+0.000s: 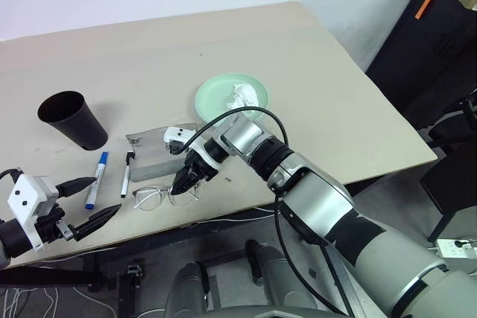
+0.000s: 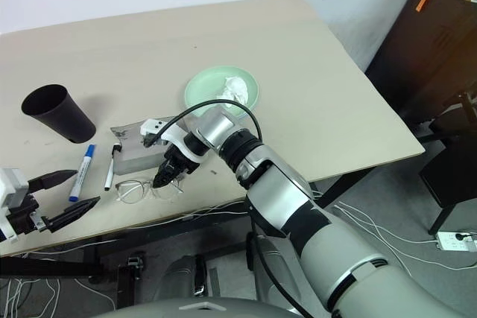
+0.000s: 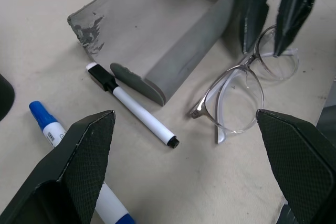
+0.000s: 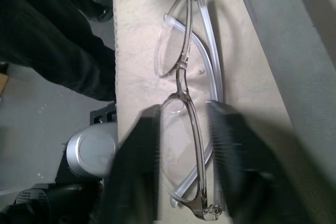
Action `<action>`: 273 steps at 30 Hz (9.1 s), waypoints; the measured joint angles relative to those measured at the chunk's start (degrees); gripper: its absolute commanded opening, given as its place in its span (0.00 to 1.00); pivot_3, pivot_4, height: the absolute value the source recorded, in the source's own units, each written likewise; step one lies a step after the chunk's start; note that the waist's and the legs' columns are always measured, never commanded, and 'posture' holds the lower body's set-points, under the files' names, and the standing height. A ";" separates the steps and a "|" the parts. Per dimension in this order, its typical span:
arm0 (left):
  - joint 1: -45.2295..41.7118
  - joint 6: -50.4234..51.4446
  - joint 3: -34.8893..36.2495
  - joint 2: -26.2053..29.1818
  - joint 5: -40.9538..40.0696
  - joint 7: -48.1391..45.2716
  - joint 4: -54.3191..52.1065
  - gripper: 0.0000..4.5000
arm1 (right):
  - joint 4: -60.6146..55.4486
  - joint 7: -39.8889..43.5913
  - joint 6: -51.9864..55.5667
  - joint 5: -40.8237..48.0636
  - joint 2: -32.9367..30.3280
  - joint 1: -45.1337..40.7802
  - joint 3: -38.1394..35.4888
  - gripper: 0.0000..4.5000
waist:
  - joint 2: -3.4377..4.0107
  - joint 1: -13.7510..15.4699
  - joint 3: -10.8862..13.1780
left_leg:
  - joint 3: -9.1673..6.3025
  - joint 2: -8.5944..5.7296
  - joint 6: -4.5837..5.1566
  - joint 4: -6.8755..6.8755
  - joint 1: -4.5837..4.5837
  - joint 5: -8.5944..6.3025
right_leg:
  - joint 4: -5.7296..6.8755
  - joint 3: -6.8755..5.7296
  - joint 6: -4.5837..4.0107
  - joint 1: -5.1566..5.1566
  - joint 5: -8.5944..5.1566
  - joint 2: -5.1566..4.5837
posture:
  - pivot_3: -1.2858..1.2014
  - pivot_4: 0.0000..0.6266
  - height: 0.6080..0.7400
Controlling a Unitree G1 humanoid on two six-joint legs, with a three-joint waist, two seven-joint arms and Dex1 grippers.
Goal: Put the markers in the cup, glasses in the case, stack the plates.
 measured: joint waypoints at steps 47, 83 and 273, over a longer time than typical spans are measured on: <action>0.51 0.42 0.21 -1.60 -1.20 2.74 -1.71 1.00 | 17.47 -6.73 -26.06 -7.54 -0.65 -10.07 -12.18 0.01 | -0.05 -0.01 -0.02 | -0.27 0.26 0.05 -0.12 0.42 0.03 | 0.27 -0.67 -0.77 0.24 -0.28 0.06 | 0.52 0.24 0.95; -5.40 0.15 -0.78 -3.91 -0.78 6.32 0.90 1.00 | 14.24 -8.15 -21.82 1.57 -1.43 -12.60 -26.24 0.99 | 0.13 0.42 0.01 | 0.08 3.98 0.15 -1.05 0.47 0.09 | -1.64 -1.75 -2.46 0.31 1.30 2.32 | 0.52 0.24 0.95; -28.57 70.64 1.86 -9.48 13.54 54.73 -10.81 0.06 | -42.02 -28.15 -24.73 8.30 -17.27 36.29 -11.30 1.00 | -0.57 2.02 -0.57 | -0.73 2.06 -1.58 -1.92 1.57 0.91 | 3.19 -2.64 -1.91 1.51 -4.51 -0.01 | 0.52 0.24 0.95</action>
